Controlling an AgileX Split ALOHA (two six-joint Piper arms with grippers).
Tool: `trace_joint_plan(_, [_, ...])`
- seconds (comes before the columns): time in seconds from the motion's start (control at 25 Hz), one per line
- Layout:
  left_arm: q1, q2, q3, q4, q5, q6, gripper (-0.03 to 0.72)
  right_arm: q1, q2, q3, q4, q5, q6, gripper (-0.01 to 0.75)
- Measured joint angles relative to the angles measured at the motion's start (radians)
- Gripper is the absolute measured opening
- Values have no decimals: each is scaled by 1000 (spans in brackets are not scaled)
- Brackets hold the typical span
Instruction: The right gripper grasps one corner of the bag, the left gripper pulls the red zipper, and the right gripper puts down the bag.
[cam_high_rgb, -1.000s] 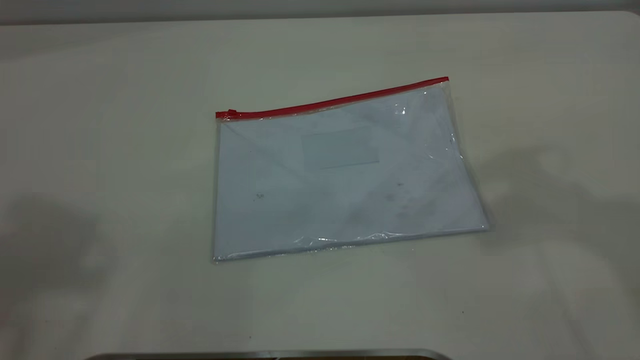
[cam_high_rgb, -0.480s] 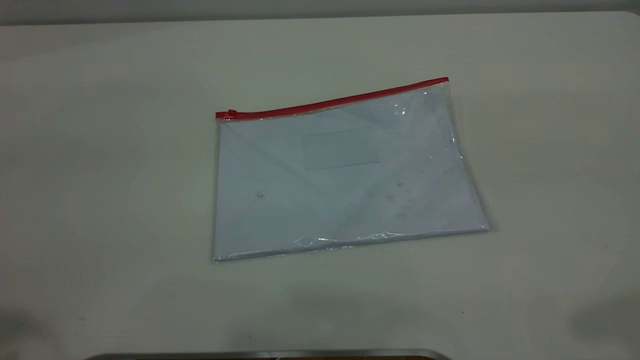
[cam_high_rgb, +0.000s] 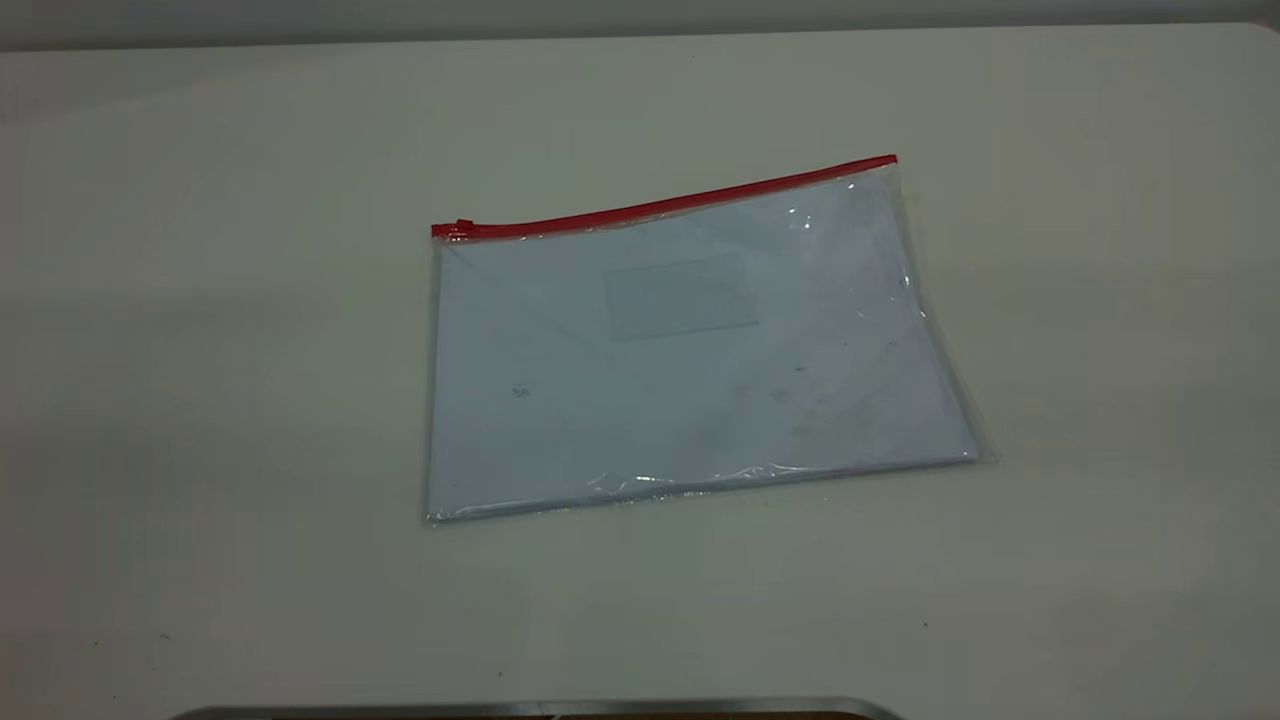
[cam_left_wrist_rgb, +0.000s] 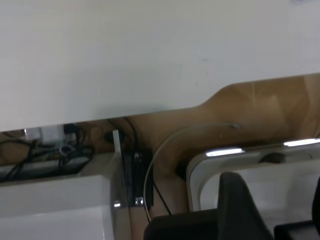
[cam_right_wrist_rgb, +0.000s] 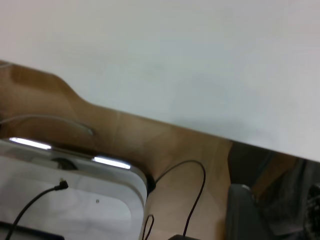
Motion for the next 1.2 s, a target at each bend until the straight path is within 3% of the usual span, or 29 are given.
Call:
trace_joint_plan(0.64, [0, -332, 12, -2, -1, 0, 424, 0, -46, 0, 0, 0, 0, 328])
trace_joint_plan(0.84, [1, -390, 12, -4, 1, 8, 424, -88, -163, 0, 4, 0, 0, 311])
trace_joint_plan(0.96, [35, -402, 12, -6, 3, 8, 424, -126, -290, 0, 4, 5, 0, 296])
trace_joint_plan(1.2, [122, -412, 12, -8, 3, 8, 424, -130, -567, 0, 4, 20, 0, 261])
